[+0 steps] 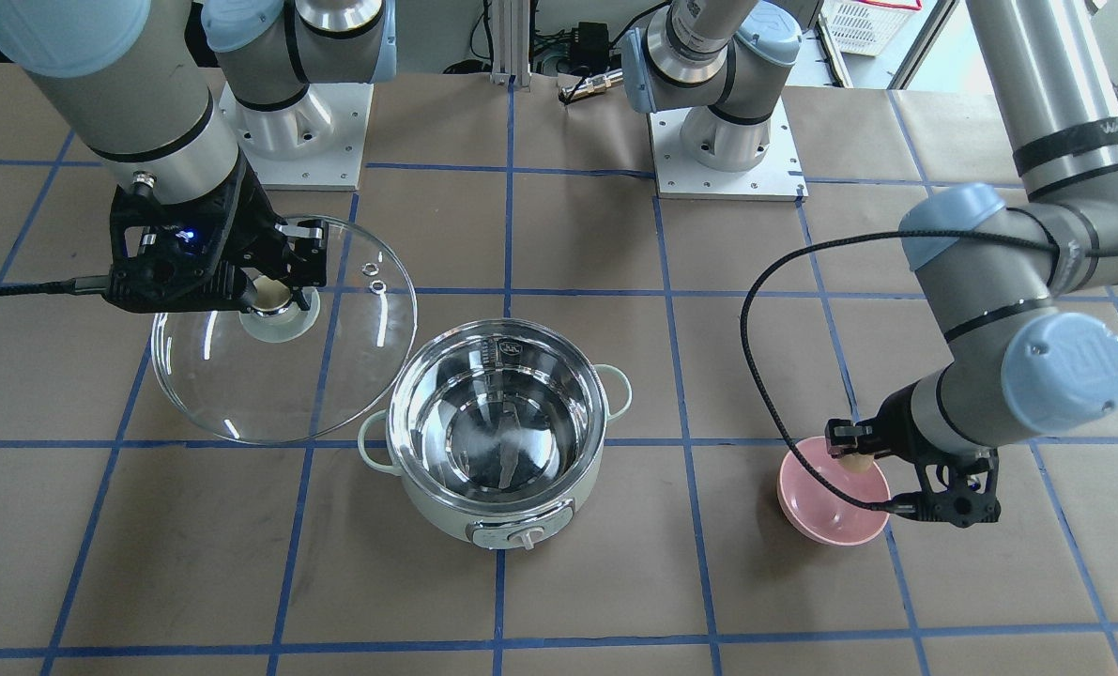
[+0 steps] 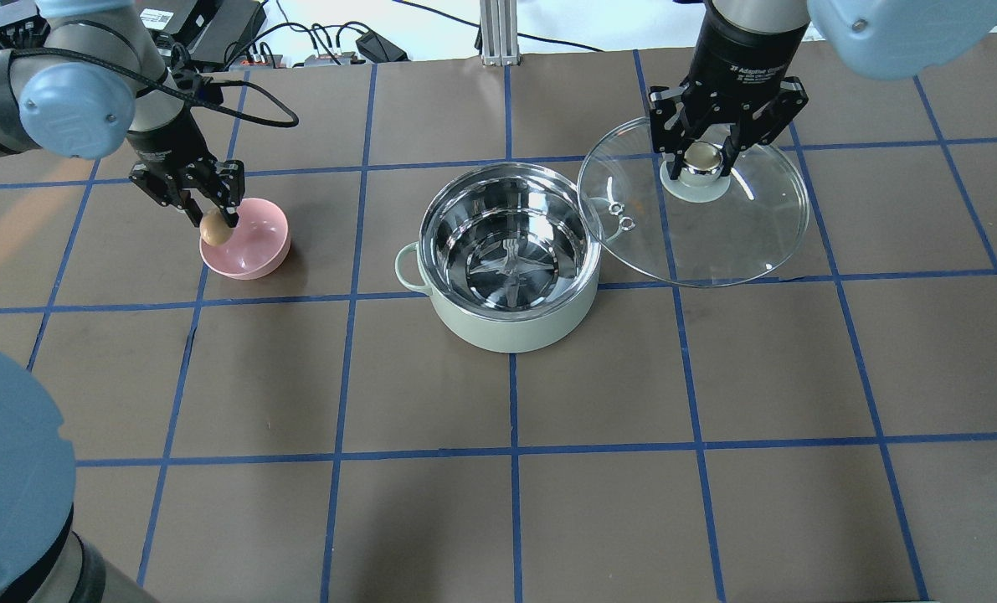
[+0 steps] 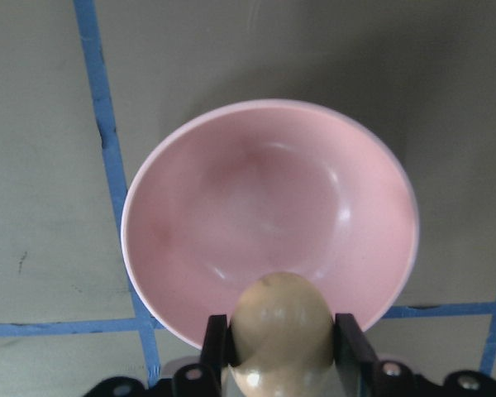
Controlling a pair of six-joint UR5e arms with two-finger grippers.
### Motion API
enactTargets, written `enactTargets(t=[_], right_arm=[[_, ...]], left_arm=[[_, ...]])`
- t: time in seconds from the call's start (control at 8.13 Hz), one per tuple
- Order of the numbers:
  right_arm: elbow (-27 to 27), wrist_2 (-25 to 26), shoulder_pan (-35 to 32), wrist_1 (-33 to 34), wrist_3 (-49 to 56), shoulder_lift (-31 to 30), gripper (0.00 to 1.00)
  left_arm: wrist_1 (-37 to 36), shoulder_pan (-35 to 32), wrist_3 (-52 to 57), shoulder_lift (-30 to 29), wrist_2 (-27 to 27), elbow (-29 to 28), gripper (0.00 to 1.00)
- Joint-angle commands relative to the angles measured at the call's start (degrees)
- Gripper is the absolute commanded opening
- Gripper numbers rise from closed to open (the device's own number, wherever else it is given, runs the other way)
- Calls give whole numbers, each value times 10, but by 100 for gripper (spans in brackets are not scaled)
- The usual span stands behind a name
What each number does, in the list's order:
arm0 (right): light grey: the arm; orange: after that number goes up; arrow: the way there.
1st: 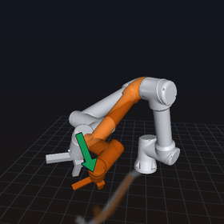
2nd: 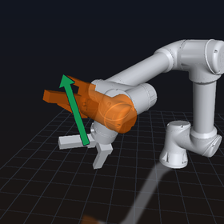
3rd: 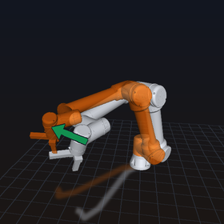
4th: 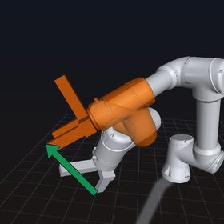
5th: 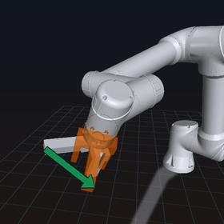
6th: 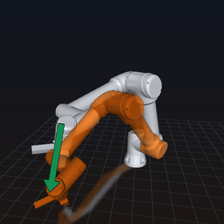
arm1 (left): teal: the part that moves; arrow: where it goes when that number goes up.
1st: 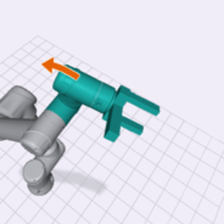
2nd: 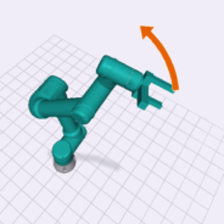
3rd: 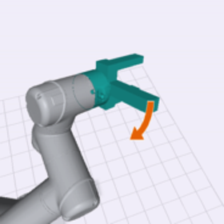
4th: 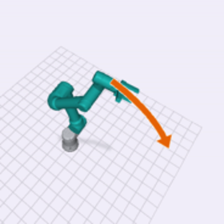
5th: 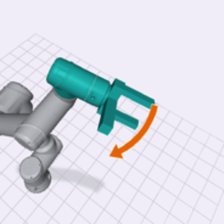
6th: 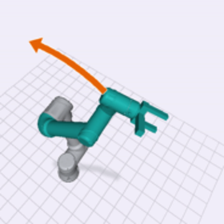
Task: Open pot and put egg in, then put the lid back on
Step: 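Lift the glass lid off with the right gripper while the left lifts the egg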
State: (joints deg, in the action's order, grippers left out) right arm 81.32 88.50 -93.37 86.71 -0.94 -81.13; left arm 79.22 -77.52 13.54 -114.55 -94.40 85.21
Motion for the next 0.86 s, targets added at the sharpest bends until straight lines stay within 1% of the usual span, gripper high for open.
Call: enactTargets(t=[0.0,0.12,0.25,0.37,0.49,0.61,0.74], right_arm=[[0,-11,3,-40,3,-3,17],[-1,37,11,-41,22,-7,17],[-2,59,14,-43,36,-14,16],[-2,60,25,-41,36,-26,16],[-1,60,45,-44,37,-32,15],[-1,58,67,-44,45,-36,15],[0,50,82,-47,52,-37,15]], left_arm=[[43,-32,-80,63,21,-18,0],[51,-73,-108,77,36,-34,0],[56,-111,-138,82,40,-52,0],[56,-141,-166,79,44,-65,0],[54,-163,-192,78,66,-76,0],[52,-182,-215,78,83,-78,0],[50,-210,-219,71,90,-76,0]])
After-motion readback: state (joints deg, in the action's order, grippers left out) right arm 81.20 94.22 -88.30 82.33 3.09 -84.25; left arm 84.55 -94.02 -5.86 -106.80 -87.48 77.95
